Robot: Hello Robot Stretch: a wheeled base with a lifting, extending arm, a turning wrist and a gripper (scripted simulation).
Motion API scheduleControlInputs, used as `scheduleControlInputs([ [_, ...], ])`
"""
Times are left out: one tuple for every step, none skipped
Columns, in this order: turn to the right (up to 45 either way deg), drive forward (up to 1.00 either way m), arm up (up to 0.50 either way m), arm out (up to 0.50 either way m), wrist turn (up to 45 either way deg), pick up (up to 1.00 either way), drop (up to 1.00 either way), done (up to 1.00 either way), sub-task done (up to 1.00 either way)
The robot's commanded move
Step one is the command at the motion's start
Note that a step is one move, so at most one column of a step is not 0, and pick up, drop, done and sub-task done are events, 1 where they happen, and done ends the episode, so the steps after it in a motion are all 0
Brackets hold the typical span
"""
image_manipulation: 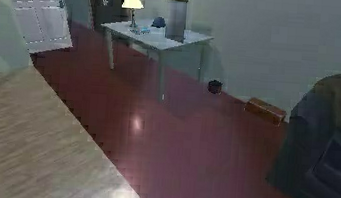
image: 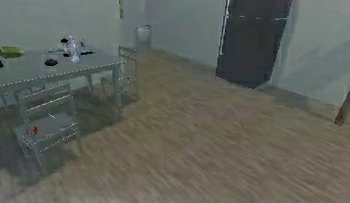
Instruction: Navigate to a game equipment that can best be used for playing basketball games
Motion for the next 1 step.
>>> scheduleControlInputs([
  [45.0,0.00,0.00,0.00,0.0,0.00,0.00,0.00,0.00],
])
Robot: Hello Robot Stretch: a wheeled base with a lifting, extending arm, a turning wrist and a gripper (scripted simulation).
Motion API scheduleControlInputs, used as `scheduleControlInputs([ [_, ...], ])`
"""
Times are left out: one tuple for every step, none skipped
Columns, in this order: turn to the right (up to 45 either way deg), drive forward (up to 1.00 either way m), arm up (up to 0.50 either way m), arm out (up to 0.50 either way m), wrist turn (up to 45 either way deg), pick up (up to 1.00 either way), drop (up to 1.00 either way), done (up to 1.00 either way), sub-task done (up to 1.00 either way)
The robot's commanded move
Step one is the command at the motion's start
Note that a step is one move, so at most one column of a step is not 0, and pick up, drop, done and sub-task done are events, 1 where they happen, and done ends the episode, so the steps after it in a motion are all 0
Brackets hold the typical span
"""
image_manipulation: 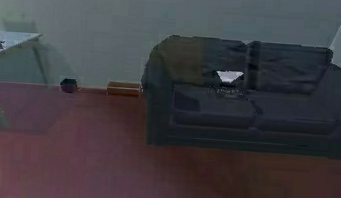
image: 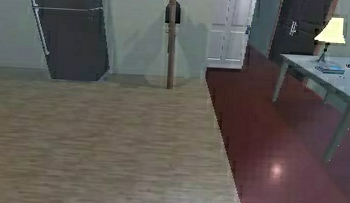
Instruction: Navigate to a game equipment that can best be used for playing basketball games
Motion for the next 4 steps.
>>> scheduleControlInputs([
  [18.0,0.00,0.00,0.00,0.0,0.00,0.00,0.00,0.00],
  [0.0,1.00,0.00,0.00,0.0,0.00,0.00,0.00,0.00],
  [0.0,1.00,0.00,0.00,0.0,0.00,0.00,0.00,0.00],
  [3.0,0.00,0.00,0.00,0.0,0.00,0.00,0.00,0.00],
])
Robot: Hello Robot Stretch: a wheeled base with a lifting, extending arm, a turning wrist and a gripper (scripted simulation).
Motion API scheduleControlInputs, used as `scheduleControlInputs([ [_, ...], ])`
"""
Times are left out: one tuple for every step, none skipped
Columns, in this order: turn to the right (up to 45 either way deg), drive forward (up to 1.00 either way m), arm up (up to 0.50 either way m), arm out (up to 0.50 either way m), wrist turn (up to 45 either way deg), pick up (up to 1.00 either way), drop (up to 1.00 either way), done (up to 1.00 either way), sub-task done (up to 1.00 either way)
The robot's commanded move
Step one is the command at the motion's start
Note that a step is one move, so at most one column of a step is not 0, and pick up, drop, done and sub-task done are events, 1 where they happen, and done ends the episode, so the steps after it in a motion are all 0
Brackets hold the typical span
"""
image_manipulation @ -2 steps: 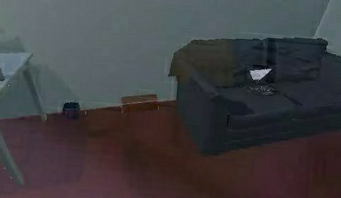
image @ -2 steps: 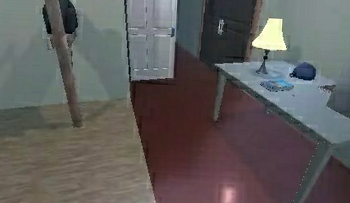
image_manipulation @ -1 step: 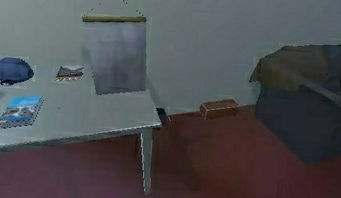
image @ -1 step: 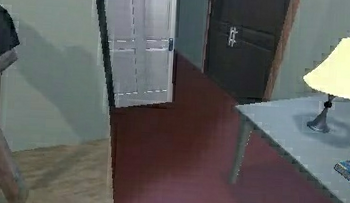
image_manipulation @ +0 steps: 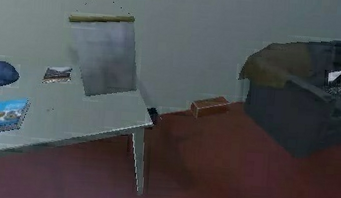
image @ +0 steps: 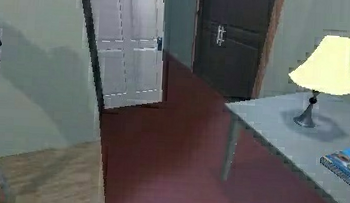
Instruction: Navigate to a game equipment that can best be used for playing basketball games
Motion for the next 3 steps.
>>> scheduleControlInputs([
  [0.0,1.00,0.00,0.00,0.0,0.00,0.00,0.00,0.00],
  [3.0,0.00,0.00,0.00,0.0,0.00,0.00,0.00,0.00],
  [0.0,0.70,0.00,0.00,0.0,0.00,0.00,0.00,0.00],
])
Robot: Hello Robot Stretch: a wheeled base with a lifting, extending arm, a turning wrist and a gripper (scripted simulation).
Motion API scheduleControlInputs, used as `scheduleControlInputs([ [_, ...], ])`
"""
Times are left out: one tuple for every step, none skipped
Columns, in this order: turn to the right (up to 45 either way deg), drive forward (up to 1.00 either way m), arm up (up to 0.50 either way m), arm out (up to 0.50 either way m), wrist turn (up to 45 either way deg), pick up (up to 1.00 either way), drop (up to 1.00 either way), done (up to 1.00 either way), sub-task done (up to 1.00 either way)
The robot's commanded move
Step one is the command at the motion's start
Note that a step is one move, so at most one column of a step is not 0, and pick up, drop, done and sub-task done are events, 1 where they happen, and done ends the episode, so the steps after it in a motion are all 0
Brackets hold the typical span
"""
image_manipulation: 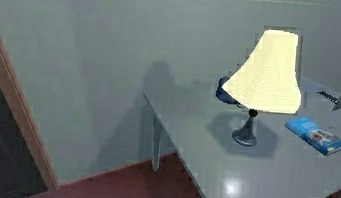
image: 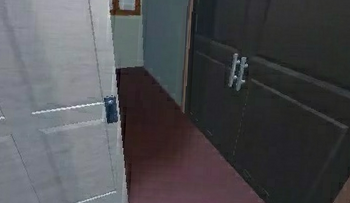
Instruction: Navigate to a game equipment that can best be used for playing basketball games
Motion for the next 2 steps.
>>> scheduleControlInputs([
  [3.0,0.00,0.00,0.00,0.0,0.00,0.00,0.00,0.00],
  [9.0,0.00,0.00,0.00,0.0,0.00,0.00,0.00,0.00],
])
